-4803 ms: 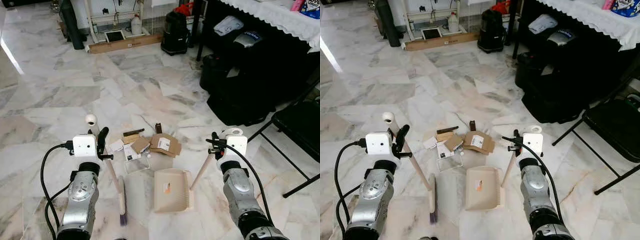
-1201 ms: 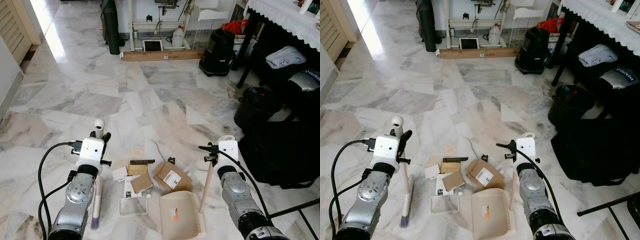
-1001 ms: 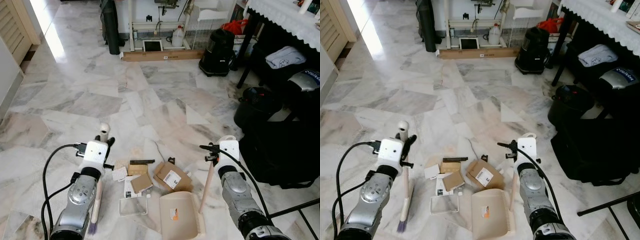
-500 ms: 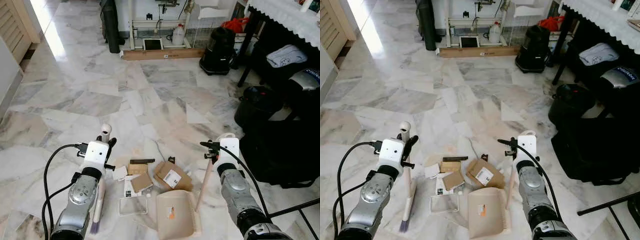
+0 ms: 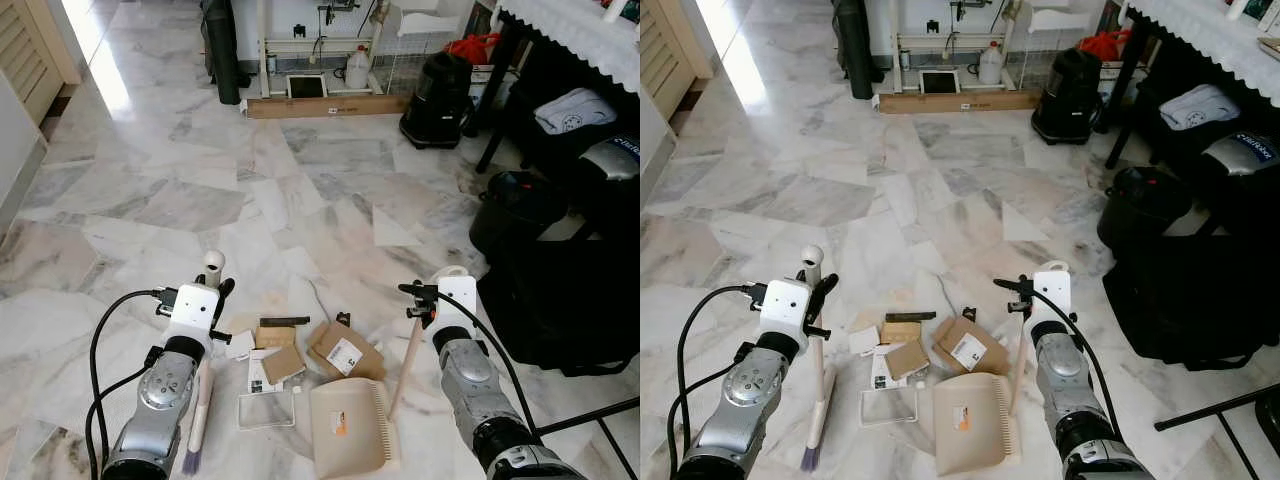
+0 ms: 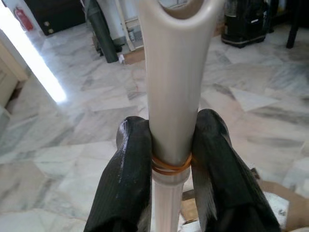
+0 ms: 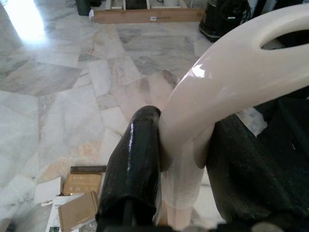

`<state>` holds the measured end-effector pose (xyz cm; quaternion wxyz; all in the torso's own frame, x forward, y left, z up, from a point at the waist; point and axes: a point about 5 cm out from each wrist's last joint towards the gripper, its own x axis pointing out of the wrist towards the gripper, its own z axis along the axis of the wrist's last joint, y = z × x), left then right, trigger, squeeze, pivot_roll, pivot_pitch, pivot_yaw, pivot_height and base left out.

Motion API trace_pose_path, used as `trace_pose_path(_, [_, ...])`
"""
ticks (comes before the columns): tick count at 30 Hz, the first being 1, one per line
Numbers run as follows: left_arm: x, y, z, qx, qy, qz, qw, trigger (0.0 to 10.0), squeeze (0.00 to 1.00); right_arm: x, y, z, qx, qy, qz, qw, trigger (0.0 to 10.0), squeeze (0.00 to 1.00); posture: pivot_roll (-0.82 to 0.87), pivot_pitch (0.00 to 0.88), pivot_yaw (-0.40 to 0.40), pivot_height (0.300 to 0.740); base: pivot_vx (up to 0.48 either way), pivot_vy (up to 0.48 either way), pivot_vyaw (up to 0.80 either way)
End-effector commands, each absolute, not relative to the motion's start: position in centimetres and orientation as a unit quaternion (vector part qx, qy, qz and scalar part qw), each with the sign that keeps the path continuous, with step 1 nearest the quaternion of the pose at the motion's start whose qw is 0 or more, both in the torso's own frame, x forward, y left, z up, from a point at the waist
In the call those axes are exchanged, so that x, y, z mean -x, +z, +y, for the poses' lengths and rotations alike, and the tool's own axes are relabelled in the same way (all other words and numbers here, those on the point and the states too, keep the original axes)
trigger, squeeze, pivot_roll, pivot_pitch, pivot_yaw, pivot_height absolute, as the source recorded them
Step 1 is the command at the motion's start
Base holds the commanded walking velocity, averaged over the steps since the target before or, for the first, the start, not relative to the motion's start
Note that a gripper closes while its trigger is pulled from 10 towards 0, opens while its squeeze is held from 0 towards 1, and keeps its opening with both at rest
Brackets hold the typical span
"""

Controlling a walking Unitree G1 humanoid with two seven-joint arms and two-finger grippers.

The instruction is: Sweep floor

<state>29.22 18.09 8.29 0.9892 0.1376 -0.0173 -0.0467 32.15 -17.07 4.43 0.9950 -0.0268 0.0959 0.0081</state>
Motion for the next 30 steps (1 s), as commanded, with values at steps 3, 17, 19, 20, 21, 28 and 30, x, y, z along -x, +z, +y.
trace_pose_path(3, [-29.4, 8.7, 17.7, -0.103, -0.056, -0.029, 0.993, 10.0, 0.0, -32.1, 4.0, -16.7, 0.026, 0.017, 0.111, 0.993, 10.0, 0.0, 0.04, 0.104, -0.052, 0.74, 0.0, 0.0, 0.0])
trace_pose_path(17, [-29.3, 8.7, 16.6, -0.045, -0.121, -0.014, 0.992, 10.0, 0.0, -31.9, 3.6, -16.5, 0.03, 0.024, 0.124, 0.991, 10.0, 0.0, 0.04, 0.109, -0.054, 0.74, 0.0, 0.0, 0.0])
trace_pose_path(19, [-29.2, 8.7, 16.4, -0.037, -0.132, -0.012, 0.99, 10.0, 0.0, -31.9, 3.6, -16.5, 0.03, 0.025, 0.124, 0.991, 10.0, 0.0, 0.04, 0.109, -0.054, 0.74, 0.0, 0.0, 0.0])
trace_pose_path(20, [-29.2, 8.8, 16.3, -0.034, -0.139, -0.013, 0.99, 10.0, 0.0, -31.9, 3.6, -16.5, 0.03, 0.025, 0.124, 0.992, 10.0, 0.0, 0.04, 0.109, -0.054, 0.74, 0.0, 0.0, 0.0])
trace_pose_path(21, [-29.3, 9.0, 16.2, -0.026, -0.146, -0.014, 0.989, 10.0, 0.0, -31.9, 3.6, -16.5, 0.03, 0.025, 0.124, 0.992, 10.0, 0.0, 0.04, 0.111, -0.053, 0.74, 0.0, 0.0, 0.0])
trace_pose_path(28, [-29.8, 10.4, 15.9, 0.027, -0.152, -0.031, 0.988, 10.0, 0.0, -31.9, 3.5, -16.3, 0.03, 0.027, 0.125, 0.991, 10.0, 0.0, 0.04, 0.112, -0.053, 0.74, 0.0, 0.0, 0.0])
trace_pose_path(30, [-29.9, 10.8, 15.8, 0.053, -0.157, -0.034, 0.986, 10.0, 0.0, -31.9, 3.5, -16.3, 0.03, 0.027, 0.125, 0.991, 10.0, 0.0, 0.04, 0.112, -0.053, 0.74, 0.0, 0.0, 0.0])
